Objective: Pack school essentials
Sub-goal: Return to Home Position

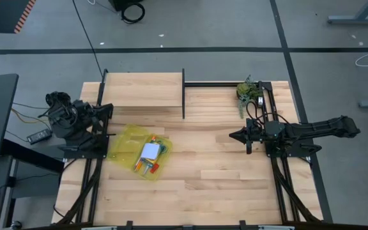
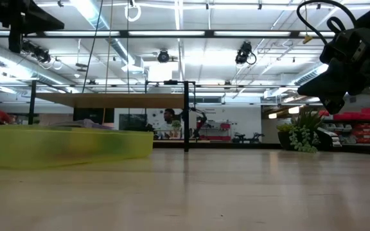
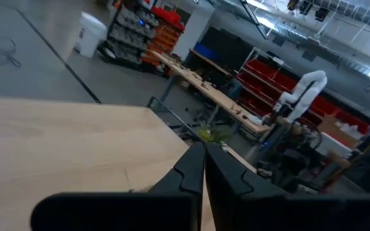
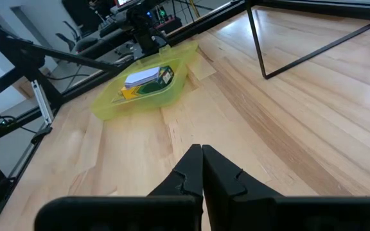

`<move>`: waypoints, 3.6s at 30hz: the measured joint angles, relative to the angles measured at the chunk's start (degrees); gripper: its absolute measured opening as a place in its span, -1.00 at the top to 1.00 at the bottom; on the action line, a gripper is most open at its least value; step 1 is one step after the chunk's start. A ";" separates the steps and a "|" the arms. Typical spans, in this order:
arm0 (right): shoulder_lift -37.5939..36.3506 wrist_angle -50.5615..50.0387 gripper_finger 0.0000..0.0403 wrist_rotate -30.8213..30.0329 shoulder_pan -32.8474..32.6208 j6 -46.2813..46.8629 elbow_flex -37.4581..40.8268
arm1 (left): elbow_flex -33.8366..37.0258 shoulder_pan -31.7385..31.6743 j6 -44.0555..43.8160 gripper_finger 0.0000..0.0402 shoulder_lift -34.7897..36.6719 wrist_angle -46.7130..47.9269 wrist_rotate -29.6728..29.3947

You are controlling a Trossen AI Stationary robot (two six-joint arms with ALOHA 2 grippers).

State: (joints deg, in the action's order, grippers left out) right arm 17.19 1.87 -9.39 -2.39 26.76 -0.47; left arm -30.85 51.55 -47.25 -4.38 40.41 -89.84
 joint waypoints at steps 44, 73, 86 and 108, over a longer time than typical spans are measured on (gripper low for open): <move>-0.02 0.02 0.95 0.00 0.00 0.00 0.00 | 30.35 -45.07 50.55 0.88 4.17 -63.37 100.18; -0.02 0.00 0.95 0.00 0.00 0.00 0.00 | 30.38 -46.62 53.46 0.82 4.06 -44.90 100.14; -0.02 2.75 0.95 -4.68 0.00 -37.20 0.07 | 30.40 -46.62 53.42 0.88 4.04 -44.91 100.10; -0.02 0.82 0.95 12.11 0.02 -46.85 0.04 | 30.42 -46.62 53.42 0.85 4.04 -44.90 100.10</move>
State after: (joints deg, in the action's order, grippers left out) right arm 17.17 2.69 2.72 -2.37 -20.08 -0.43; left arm -0.43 4.93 6.17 -0.34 -4.49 10.26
